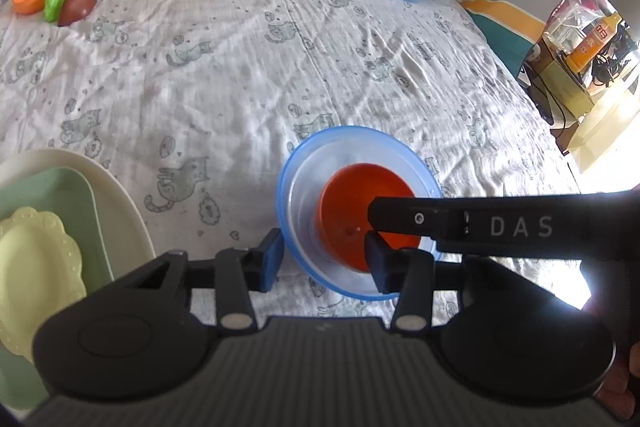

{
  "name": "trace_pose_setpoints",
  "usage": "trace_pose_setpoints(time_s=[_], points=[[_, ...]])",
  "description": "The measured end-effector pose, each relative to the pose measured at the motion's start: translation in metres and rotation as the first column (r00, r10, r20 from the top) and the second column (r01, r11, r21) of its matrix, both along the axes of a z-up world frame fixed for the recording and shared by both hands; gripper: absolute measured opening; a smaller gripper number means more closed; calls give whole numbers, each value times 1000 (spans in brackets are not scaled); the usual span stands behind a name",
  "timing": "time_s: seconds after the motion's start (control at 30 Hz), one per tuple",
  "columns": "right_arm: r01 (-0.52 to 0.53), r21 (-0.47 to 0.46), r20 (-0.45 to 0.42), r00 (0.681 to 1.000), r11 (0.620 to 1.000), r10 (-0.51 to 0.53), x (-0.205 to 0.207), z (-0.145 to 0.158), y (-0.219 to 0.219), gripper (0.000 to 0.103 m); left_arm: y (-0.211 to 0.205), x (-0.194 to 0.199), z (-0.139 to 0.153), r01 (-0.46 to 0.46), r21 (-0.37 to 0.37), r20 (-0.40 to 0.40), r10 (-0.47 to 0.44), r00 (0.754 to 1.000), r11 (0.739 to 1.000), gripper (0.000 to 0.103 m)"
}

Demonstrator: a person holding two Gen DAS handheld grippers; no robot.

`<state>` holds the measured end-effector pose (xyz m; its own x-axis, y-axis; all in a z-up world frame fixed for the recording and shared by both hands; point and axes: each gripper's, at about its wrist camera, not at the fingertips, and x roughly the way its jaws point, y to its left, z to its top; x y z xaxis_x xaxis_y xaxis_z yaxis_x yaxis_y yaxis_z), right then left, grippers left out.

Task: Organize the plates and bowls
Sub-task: 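Carry the nested bowls with the left gripper onto the plate stack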

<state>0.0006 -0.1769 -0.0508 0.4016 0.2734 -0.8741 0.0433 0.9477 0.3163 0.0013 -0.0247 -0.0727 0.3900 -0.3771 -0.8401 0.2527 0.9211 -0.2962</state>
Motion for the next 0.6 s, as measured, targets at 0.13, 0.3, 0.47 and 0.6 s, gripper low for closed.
trace_pose_setpoints(time_s=[0.13, 0.3, 0.47, 0.6], points=[[-7, -12, 11, 1000, 1000, 7, 1, 5, 4, 41, 3, 0, 5, -13, -2, 7, 13, 1000, 1000, 43], [-19, -27, 22, 1000, 999, 19, 2, 11, 10, 41, 7, -1, 11, -27, -1, 23, 27, 999, 1000, 43], [-39, -35, 33, 999, 999, 40, 5, 19, 23, 41, 18, -3, 19, -54, -2, 37, 54, 998, 999, 42], [-63, -21, 39, 997, 998, 64, 10, 26, 39, 41, 33, -3, 30, -92, 8, 58, 91, 994, 996, 43]])
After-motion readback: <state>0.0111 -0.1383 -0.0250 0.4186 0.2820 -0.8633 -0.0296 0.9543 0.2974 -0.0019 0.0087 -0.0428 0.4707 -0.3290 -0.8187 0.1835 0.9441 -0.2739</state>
